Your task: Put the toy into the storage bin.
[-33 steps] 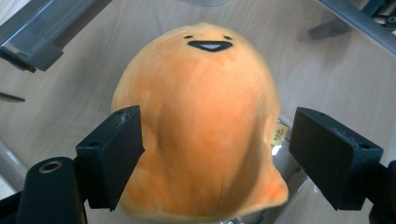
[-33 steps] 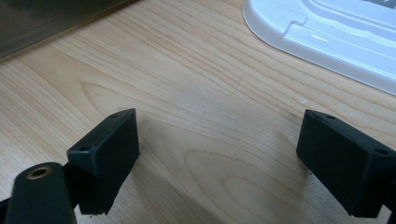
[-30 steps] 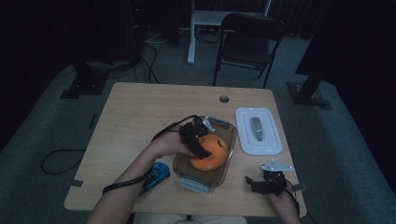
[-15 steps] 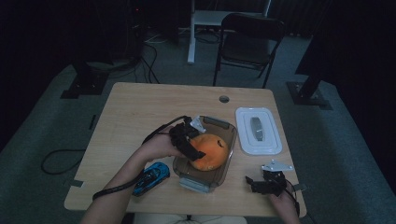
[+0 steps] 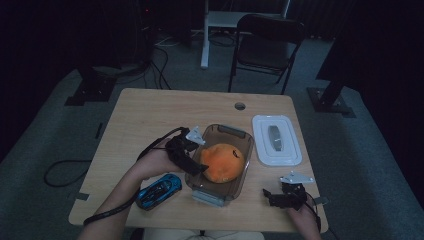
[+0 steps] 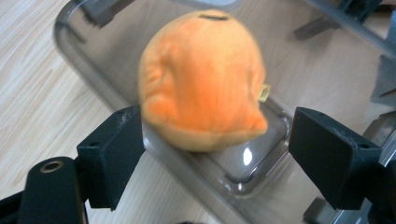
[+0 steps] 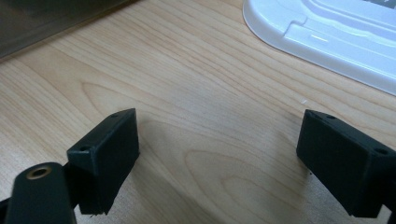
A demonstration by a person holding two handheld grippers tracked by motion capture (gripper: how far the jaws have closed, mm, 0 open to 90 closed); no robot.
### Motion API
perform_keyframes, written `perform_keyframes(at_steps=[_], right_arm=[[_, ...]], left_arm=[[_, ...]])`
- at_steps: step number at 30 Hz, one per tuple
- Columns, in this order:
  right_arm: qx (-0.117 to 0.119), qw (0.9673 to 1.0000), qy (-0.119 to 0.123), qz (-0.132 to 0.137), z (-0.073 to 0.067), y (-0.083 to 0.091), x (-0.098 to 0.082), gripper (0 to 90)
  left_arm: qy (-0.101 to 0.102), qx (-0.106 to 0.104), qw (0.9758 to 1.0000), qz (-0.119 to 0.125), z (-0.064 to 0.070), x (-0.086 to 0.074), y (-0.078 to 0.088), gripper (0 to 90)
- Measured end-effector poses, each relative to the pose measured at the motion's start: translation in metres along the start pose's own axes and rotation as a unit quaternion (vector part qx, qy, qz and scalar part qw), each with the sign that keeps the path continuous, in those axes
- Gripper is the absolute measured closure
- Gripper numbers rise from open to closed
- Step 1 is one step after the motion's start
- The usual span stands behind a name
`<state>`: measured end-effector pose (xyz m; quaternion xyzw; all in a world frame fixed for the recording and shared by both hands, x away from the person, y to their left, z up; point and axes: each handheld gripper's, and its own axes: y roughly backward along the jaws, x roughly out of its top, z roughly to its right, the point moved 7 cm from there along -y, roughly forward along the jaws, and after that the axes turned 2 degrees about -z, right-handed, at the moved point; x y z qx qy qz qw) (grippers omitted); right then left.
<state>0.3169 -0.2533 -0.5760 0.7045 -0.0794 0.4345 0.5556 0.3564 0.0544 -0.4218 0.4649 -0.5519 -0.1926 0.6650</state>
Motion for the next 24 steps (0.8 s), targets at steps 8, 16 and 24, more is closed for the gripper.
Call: perform_keyframes(at_steps=[8, 16, 24], right_arm=[[0.000, 1.0000, 0.000, 0.000, 0.000, 0.000, 0.000, 12.5], [0.000, 1.0000, 0.000, 0.000, 0.000, 0.000, 0.000, 12.5], [0.000, 1.0000, 0.000, 0.000, 0.000, 0.000, 0.000, 12.5]], left_arm=[[0.008, 0.008, 0.9999, 0.010, 0.001, -0.015, 0.013, 18.9], [0.027, 0.018, 0.9994, 0.009, 0.000, -0.039, 0.020, 18.9], [0.052, 0.026, 0.9983, 0.011, -0.003, -0.063, 0.021, 18.8]])
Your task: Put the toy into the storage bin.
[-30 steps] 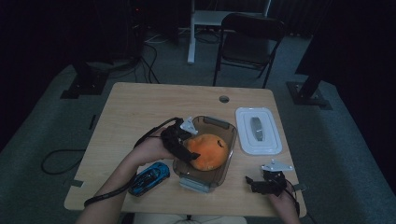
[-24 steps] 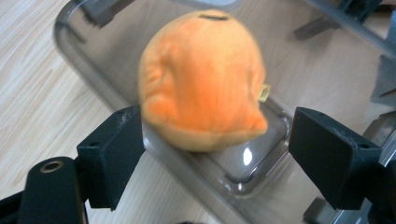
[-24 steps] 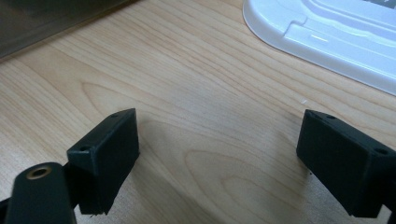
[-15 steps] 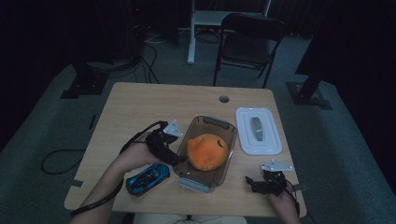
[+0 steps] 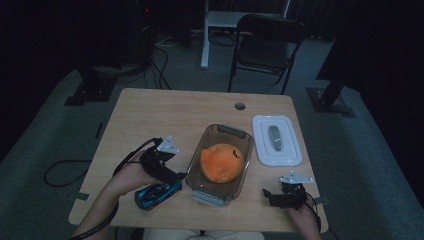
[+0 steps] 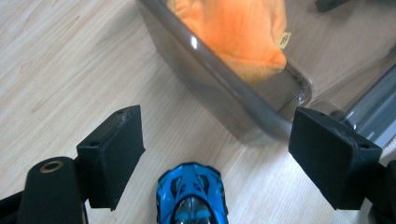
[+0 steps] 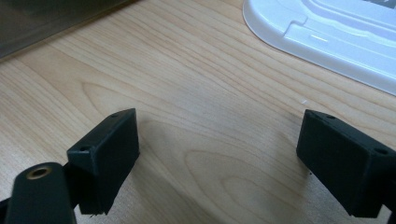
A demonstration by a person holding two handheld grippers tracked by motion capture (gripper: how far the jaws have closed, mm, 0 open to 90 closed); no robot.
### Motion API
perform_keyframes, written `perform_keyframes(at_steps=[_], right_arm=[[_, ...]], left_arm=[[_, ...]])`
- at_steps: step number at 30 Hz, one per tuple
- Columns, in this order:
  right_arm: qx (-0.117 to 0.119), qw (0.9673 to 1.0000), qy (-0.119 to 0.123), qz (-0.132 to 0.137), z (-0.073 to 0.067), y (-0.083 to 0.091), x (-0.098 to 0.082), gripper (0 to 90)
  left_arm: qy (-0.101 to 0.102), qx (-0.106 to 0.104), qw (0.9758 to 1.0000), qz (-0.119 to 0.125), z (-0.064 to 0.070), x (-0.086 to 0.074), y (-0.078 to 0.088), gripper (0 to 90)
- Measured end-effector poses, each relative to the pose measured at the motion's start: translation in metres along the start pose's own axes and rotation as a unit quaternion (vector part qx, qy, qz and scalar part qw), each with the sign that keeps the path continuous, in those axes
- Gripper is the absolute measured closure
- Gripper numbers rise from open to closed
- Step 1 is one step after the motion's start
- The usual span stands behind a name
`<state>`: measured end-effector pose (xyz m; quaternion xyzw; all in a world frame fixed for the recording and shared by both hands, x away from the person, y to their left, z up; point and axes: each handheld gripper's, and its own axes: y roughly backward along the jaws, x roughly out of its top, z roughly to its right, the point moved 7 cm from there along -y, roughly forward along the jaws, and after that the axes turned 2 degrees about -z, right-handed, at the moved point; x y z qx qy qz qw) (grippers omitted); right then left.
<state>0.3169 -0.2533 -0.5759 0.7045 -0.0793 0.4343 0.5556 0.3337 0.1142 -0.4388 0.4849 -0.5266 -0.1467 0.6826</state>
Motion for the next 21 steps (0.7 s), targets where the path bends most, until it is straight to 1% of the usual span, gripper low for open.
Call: perform_keyframes(at_steps=[4, 5, 7, 8, 9, 10, 12, 14, 15, 18, 19, 20, 21], right_arm=[[0.000, 1.0000, 0.001, 0.001, 0.000, 0.000, 0.000, 12.5], [0.000, 1.0000, 0.000, 0.000, 0.000, 0.000, 0.000, 12.5], [0.000, 1.0000, -0.001, 0.000, 0.000, 0.000, 0.000, 12.5], [0.000, 1.0000, -0.001, 0.000, 0.000, 0.000, 0.000, 12.5], [0.000, 1.0000, -0.001, 0.000, 0.000, 0.000, 0.000, 12.5], [0.000, 1.0000, -0.001, 0.000, 0.000, 0.000, 0.000, 12.5], [0.000, 1.0000, -0.001, 0.000, 0.000, 0.000, 0.000, 12.5], [0.000, 1.0000, 0.000, 0.000, 0.000, 0.000, 0.000, 12.5], [0.000, 1.0000, 0.000, 0.000, 0.000, 0.000, 0.000, 12.5], [0.000, 1.0000, 0.000, -0.001, 0.000, 0.000, 0.000, 12.5], [0.000, 1.0000, 0.000, 0.000, 0.000, 0.000, 0.000, 12.5], [0.000, 1.0000, 0.000, 0.000, 0.000, 0.000, 0.000, 12.5], [0.000, 1.0000, 0.000, 0.000, 0.000, 0.000, 0.000, 12.5]], left_arm=[[0.006, 0.004, 1.0000, 0.000, -0.002, -0.009, 0.003, 18.8], [0.008, 0.002, 1.0000, 0.000, -0.002, -0.012, 0.004, 18.9], [0.012, 0.007, 0.9999, -0.002, -0.002, -0.017, 0.003, 18.8], [0.013, 0.007, 0.9999, -0.006, -0.003, -0.020, 0.002, 18.8], [0.019, 0.005, 0.9998, -0.007, -0.003, -0.025, 0.000, 18.8], [0.019, 0.005, 0.9998, -0.007, -0.003, -0.025, 0.000, 18.8], [0.022, 0.005, 0.9997, -0.012, -0.004, -0.030, -0.001, 18.8], [0.028, 0.002, 0.9995, -0.017, -0.005, -0.036, -0.003, 18.8], [0.037, 0.007, 0.9991, -0.018, -0.007, -0.038, -0.005, 18.7], [0.051, 0.010, 0.9983, -0.028, -0.009, -0.048, -0.009, 14.9], [0.052, 0.012, 0.9981, -0.033, -0.010, -0.051, -0.011, 13.0], [0.053, 0.008, 0.9979, -0.036, -0.010, -0.054, -0.013, 10.5], [0.057, 0.008, 0.9977, -0.036, -0.009, -0.056, -0.014, 10.5]])
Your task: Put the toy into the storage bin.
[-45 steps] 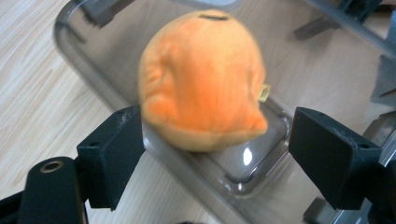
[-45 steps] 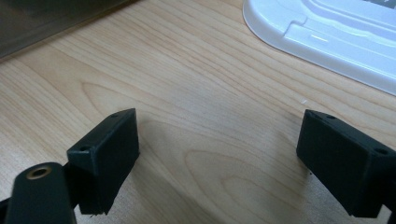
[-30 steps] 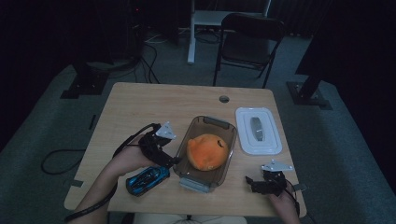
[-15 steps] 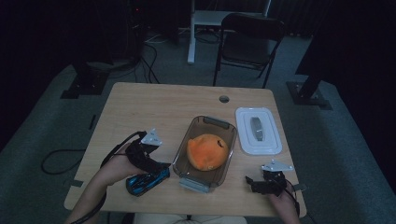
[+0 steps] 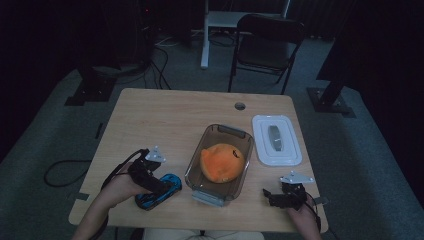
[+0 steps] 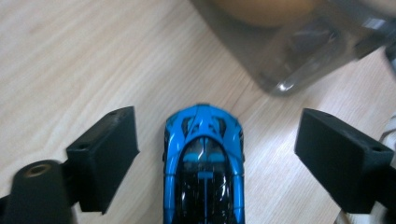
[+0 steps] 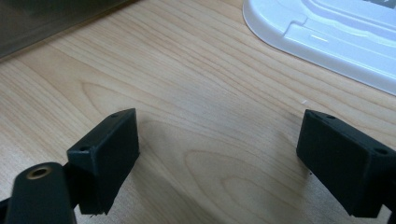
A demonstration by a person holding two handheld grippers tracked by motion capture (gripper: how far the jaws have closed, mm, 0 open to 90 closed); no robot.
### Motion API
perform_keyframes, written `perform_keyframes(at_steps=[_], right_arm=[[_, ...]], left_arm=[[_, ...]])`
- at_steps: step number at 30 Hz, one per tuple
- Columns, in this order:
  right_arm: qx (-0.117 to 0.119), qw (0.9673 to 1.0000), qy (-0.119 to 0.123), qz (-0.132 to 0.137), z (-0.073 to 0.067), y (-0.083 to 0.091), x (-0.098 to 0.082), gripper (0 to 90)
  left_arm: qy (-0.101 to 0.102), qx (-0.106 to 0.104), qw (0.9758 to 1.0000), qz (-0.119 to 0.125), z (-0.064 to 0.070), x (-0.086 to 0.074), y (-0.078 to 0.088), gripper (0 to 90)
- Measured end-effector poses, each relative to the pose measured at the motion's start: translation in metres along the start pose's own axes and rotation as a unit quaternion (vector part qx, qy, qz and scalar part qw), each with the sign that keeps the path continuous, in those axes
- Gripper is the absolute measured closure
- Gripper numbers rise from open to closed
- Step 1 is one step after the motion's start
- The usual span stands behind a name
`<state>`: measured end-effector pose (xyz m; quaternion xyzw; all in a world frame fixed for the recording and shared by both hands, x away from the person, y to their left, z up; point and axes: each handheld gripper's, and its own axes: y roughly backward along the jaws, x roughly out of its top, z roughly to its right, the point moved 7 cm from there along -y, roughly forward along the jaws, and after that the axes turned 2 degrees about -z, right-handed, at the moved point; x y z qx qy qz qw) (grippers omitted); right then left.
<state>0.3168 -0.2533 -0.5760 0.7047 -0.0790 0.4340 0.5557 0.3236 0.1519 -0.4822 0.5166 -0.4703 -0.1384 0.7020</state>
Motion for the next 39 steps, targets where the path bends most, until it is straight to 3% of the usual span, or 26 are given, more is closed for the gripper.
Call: perform_keyframes(at_steps=[8, 19, 28, 33, 39], right_arm=[[0.000, 1.0000, 0.000, 0.000, 0.000, 0.000, 0.000, 12.5], [0.000, 1.0000, 0.000, 0.000, 0.000, 0.000, 0.000, 12.5], [-0.001, 1.0000, 0.000, 0.000, 0.000, 0.000, 0.000, 12.5], [-0.001, 1.0000, 0.000, 0.000, 0.000, 0.000, 0.000, 12.5], [-0.001, 1.0000, -0.001, 0.000, 0.000, 0.000, 0.000, 12.5]], left_arm=[[0.003, 0.016, 0.9997, -0.017, -0.003, -0.020, -0.012, 10.5], [0.011, 0.021, 0.9984, -0.051, 0.000, -0.049, -0.030, 10.5], [0.004, 0.014, 0.9971, -0.074, -0.001, -0.056, -0.044, 10.8], [0.008, 0.028, 0.9956, -0.089, -0.006, -0.059, -0.052, 13.4], [0.007, 0.018, 0.9954, -0.094, -0.007, -0.060, -0.055, 15.3]])
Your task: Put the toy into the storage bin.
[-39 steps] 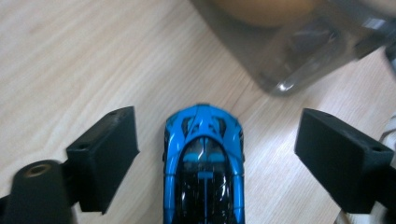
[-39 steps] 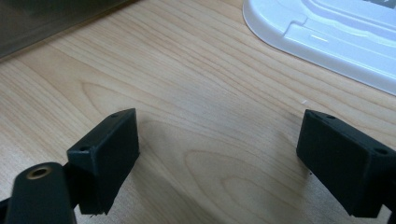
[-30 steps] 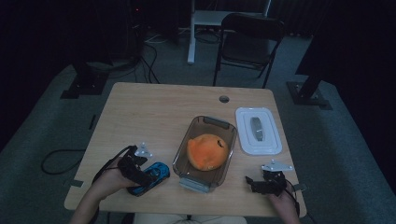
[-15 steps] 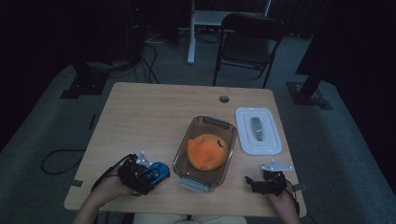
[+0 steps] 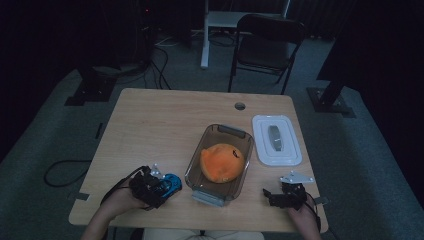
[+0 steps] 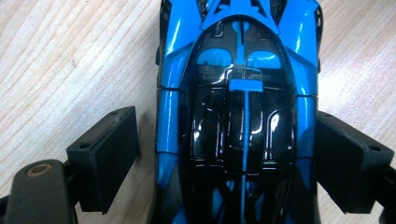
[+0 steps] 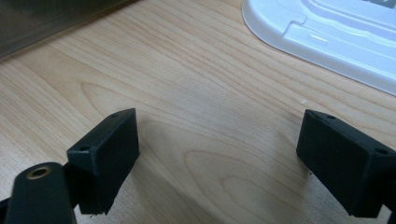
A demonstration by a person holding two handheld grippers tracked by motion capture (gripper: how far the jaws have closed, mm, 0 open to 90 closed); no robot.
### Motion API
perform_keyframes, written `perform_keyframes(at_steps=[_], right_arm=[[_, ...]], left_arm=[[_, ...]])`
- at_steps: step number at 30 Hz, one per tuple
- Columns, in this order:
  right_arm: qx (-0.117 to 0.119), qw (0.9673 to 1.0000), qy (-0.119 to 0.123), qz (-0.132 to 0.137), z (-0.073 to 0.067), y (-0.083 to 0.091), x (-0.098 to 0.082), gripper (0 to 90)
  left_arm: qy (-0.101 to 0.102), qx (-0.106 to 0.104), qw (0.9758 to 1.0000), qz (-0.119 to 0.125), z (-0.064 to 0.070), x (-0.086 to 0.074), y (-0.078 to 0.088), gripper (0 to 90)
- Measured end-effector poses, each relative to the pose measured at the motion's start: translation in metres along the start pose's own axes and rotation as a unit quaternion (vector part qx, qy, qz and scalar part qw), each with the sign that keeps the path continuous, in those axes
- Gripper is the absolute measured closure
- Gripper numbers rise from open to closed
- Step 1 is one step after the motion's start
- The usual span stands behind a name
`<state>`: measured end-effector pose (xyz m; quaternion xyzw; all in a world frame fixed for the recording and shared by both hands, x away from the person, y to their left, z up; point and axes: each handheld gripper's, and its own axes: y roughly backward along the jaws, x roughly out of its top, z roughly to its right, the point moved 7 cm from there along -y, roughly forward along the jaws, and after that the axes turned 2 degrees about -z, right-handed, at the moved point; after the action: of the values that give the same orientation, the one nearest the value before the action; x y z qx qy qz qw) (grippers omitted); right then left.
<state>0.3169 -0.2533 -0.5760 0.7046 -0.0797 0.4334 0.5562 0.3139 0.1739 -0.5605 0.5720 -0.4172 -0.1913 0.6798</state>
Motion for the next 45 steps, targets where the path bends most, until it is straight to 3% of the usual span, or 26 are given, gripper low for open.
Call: perform_keyframes(at_steps=[3, 8, 13, 17, 22, 29, 32, 39, 45], right_arm=[[-0.001, 1.0000, 0.000, 0.000, 0.000, 0.000, 0.000, 12.4], [-0.001, 1.0000, 0.000, 0.000, 0.000, 0.000, 0.000, 12.5], [-0.002, 1.0000, -0.001, 0.000, 0.000, -0.001, 0.001, 12.5], [-0.002, 1.0000, -0.001, 0.002, -0.001, -0.001, 0.001, 13.6], [-0.006, 1.0000, 0.002, 0.004, -0.006, -0.003, 0.005, 13.9], [0.024, 0.9991, 0.014, 0.033, -0.029, -0.004, 0.025, 13.9], [0.049, 0.9978, 0.014, 0.043, -0.041, -0.007, 0.033, 13.9], [0.071, 0.9963, 0.026, 0.042, -0.066, -0.018, 0.041, 13.8], [0.081, 0.9950, 0.040, 0.043, -0.080, -0.023, 0.047, 13.8]], left_arm=[[-0.015, 0.001, 0.9999, -0.003, 0.001, 0.000, 0.000, 16.6], [-0.029, -0.004, 0.9996, -0.002, 0.004, 0.001, 0.002, 25.9], [-0.020, -0.006, 0.9998, -0.008, 0.003, 0.002, 0.003, 26.3], [-0.004, -0.022, 0.9997, 0.012, 0.001, 0.004, 0.007, 27.6], [-0.008, -0.016, 0.9998, 0.001, 0.000, 0.005, 0.007, 28.6], [0.006, -0.013, 0.9998, 0.011, -0.007, 0.008, 0.011, 28.7], [0.016, -0.011, 0.9996, 0.018, -0.011, 0.009, 0.014, 28.7], [0.026, -0.013, 0.9990, 0.034, -0.016, 0.010, 0.022, 28.7], [0.034, 0.000, 0.9985, 0.042, -0.023, 0.013, 0.033, 28.7]])
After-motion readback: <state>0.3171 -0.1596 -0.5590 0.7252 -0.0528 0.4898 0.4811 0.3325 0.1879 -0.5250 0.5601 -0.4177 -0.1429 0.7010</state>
